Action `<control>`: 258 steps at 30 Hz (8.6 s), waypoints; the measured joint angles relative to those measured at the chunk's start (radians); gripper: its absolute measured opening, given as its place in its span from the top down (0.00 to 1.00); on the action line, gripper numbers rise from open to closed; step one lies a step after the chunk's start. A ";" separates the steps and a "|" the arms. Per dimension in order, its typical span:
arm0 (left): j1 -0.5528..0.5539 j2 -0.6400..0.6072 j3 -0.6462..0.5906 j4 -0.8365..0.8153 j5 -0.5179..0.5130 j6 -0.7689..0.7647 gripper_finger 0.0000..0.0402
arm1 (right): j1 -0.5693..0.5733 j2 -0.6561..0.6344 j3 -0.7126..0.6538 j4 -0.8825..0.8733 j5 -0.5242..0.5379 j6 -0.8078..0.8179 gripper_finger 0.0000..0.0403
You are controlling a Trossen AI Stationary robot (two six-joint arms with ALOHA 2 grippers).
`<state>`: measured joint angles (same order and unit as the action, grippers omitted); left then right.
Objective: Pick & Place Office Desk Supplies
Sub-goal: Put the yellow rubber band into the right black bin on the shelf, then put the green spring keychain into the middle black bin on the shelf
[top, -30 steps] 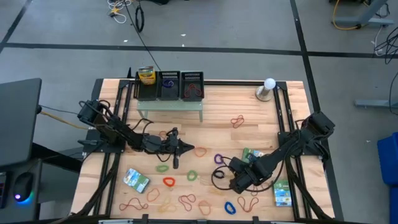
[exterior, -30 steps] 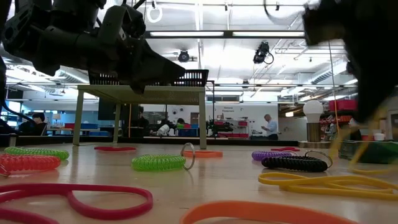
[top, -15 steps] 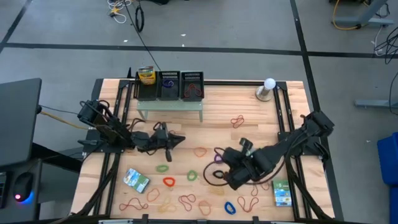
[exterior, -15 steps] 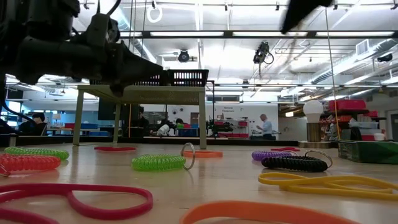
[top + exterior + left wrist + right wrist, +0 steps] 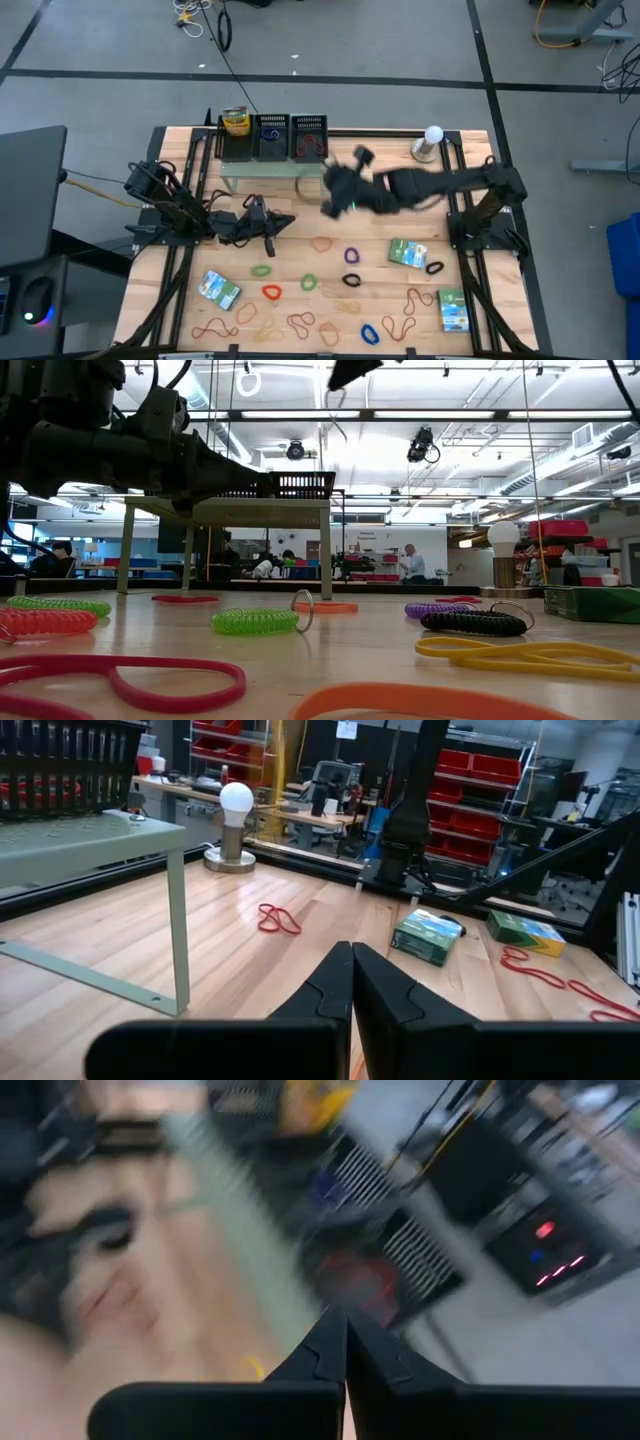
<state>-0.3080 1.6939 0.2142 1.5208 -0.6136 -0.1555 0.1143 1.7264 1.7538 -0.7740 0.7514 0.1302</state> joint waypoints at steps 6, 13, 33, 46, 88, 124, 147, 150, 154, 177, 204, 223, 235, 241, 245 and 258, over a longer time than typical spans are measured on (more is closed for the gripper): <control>0.000 0.000 0.000 -0.005 0.000 0.006 0.98 | -0.167 0.006 0.001 0.278 -0.053 -0.211 0.99; 0.000 0.000 0.000 -0.010 0.001 0.015 0.98 | -0.287 0.057 0.002 0.364 -0.176 -0.232 0.99; 0.000 0.000 0.000 -0.024 0.003 0.018 0.98 | -0.371 0.222 0.001 0.422 -0.198 -0.197 0.89; 0.000 0.001 0.001 -0.047 0.004 0.017 0.98 | -0.342 0.156 0.000 0.357 -0.120 -0.248 0.67; -0.096 0.002 0.280 -0.256 0.193 0.042 0.98 | 0.101 -0.433 -1.212 1.220 -0.143 -0.093 0.94; -0.198 -0.160 0.571 -1.486 0.352 -0.582 0.97 | 0.100 -0.433 -1.212 1.226 -0.146 -0.145 0.94; -0.230 -0.074 0.745 -1.864 0.601 -0.744 0.73 | 0.101 -0.433 -1.211 1.225 -0.143 -0.143 0.94; -0.206 -0.038 0.745 -1.739 0.656 -0.716 0.76 | 0.101 -0.433 -1.211 1.223 -0.143 -0.145 0.94; -0.188 -0.032 0.747 -1.737 0.723 -0.769 0.85 | 0.101 -0.433 -1.211 1.221 -0.144 -0.145 0.94; -0.225 -0.024 0.880 -2.312 0.516 -0.584 0.59 | 0.101 -0.433 -1.211 1.215 -0.145 -0.145 0.94; -0.189 0.141 0.806 -2.313 0.474 -0.431 0.78 | 0.101 -0.433 -1.211 1.204 -0.145 -0.144 0.94; -0.028 -0.300 0.866 -2.336 0.061 -0.515 0.97 | 0.100 -0.433 -1.211 1.204 -0.144 -0.145 0.94; 0.372 -0.394 1.033 -2.321 -0.103 -0.195 0.97 | 0.100 -0.433 -1.211 1.204 -0.144 -0.145 0.94; 0.557 -0.393 1.033 -2.322 -0.019 -0.075 0.97 | 0.100 -0.433 -1.211 1.203 -0.145 -0.144 0.94; 0.638 -0.393 1.033 -2.350 0.082 -0.029 0.97 | 0.101 -0.433 -1.211 1.203 -0.145 -0.144 0.94; 0.736 -0.328 1.028 -2.373 0.199 0.038 0.79 | 0.101 -0.433 -1.211 1.203 -0.145 -0.145 0.94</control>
<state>0.4275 1.3659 1.2417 -0.8522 -0.4151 -0.1178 0.2150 1.2938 0.5430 0.4294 0.6067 -0.0143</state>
